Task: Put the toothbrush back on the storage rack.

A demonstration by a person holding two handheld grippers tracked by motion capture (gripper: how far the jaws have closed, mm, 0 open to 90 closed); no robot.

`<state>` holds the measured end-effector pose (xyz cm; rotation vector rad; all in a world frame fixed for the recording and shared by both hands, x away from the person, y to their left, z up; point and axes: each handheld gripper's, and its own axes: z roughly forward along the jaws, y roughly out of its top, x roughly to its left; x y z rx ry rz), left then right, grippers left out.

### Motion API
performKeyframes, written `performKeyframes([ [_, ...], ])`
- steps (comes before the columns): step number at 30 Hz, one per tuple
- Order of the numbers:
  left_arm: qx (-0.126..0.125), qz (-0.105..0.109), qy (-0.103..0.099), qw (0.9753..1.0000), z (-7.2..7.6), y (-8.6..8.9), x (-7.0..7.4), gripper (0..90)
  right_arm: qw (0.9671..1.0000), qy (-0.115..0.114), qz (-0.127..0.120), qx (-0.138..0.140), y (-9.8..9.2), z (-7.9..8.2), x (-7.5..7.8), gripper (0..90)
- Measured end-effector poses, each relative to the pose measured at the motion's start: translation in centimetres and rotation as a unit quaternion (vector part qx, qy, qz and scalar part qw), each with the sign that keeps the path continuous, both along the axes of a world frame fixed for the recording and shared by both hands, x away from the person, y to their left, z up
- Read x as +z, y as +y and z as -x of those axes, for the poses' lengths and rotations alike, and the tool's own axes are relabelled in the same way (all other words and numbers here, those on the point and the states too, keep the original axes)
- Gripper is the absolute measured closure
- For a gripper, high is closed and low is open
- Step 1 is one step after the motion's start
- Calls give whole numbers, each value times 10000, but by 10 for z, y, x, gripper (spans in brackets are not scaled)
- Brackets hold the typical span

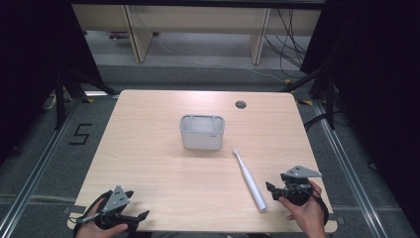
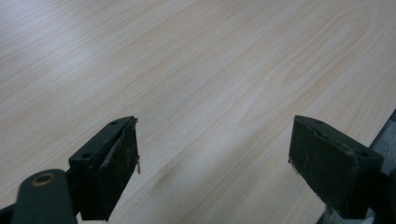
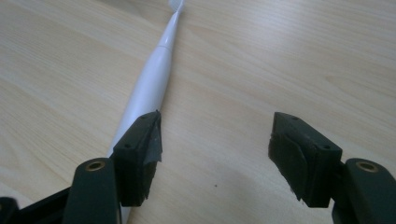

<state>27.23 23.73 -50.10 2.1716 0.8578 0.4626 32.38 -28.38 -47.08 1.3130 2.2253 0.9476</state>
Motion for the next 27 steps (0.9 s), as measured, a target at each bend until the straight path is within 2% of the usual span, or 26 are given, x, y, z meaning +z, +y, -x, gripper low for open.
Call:
performKeyframes([
  [1,-3,-5,-7,10000,0,0,0,154,10000,43,-42,-52,3,1,0,362],
  [3,0,1,-8,10000,0,0,0,154,9999,-93,81,100,4,-2,2,365],
  [4,-20,-86,39,10000,0,1,1,154,9999,-54,84,56,5,-3,4,365],
  [5,0,4,-1,10000,0,0,0,154,9999,80,-50,-55,9,-2,4,365],
  [6,-4,-2,-10,10000,0,0,0,154,10000,32,-27,56,9,-4,3,365],
  [7,1,7,-9,10000,0,0,0,154,10000,93,-6,19,9,-4,5,365],
  [10,-47,8,-20,10000,-1,0,0,154,9998,48,66,181,11,-9,7,365],
  [11,-62,-5,-28,10000,-1,0,1,154,9998,115,62,121,13,-9,8,366],
  [13,-47,37,19,10000,0,-1,0,154,9996,127,116,206,16,-12,9,366],
  [14,-59,9,-12,10000,-1,0,0,154,9994,222,147,199,20,-12,11,372],
  [15,-32,-1,-7,10000,-1,0,0,154,9994,222,147,199,20,-12,11,372],
  [16,20,46,35,10000,0,0,-1,154,9994,316,68,123,23,-11,12,375],
  [17,-78,-74,-13,9999,-1,2,1,154,9992,330,108,206,24,-13,13,379],
  [19,3,150,16,9999,0,-1,-1,154,9989,283,187,312,27,-17,14,383],
  [20,-1,40,-5,10000,0,-1,1,154,9988,280,205,339,28,-18,14,387],
  [21,-46,42,-39,10000,-1,-1,0,154,9987,391,113,303,33,-18,15,387],
  [22,-32,29,15,10000,0,-1,0,154,9984,320,202,416,33,-20,15,389],
  [24,-51,15,-8,10000,-1,0,0,154,9981,453,147,402,39,-22,16,390],
  [25,-23,7,-12,10000,-1,0,0,154,9978,370,218,509,40,-24,16,390],
  [27,-39,-19,-18,10000,-1,0,0,154,9972,438,236,556,44,-28,17,389],
])
